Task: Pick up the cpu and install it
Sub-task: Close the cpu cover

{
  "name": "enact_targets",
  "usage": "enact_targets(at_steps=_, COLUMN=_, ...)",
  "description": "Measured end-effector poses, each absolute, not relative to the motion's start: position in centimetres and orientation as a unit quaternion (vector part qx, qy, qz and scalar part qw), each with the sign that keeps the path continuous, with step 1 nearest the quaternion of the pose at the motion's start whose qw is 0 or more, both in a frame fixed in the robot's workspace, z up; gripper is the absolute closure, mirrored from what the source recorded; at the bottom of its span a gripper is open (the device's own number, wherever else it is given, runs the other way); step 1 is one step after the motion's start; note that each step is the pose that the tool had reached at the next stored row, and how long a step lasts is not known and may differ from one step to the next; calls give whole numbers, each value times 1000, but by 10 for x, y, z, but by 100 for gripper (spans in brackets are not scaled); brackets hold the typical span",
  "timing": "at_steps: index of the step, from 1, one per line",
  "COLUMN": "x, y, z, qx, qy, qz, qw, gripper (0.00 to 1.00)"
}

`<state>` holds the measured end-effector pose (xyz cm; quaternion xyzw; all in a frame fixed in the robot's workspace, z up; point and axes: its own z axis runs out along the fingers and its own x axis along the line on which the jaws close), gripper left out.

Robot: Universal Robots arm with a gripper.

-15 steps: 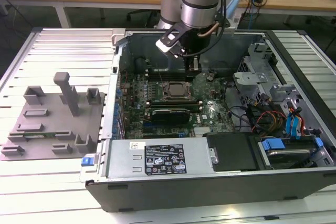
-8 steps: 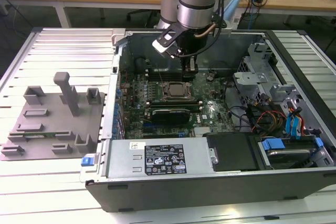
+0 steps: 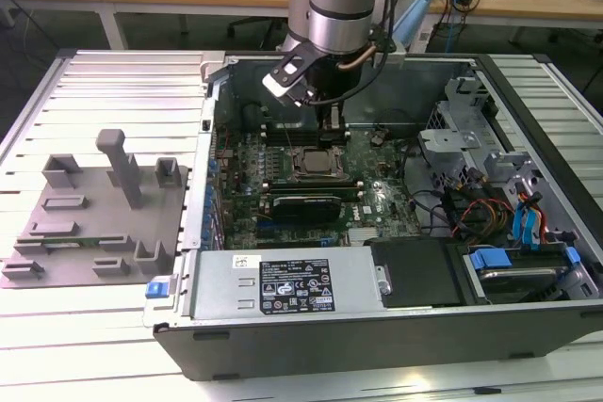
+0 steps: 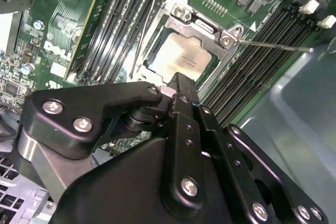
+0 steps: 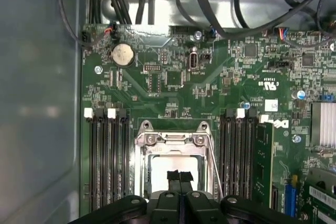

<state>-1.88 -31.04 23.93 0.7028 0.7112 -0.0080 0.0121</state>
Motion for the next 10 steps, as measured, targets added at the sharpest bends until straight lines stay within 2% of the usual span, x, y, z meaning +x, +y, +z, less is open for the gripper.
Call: enact_targets(at_steps=10, x=-21, y=-310, z=236, qx=703, qy=711, qz=-8, qw=12, gripper=89)
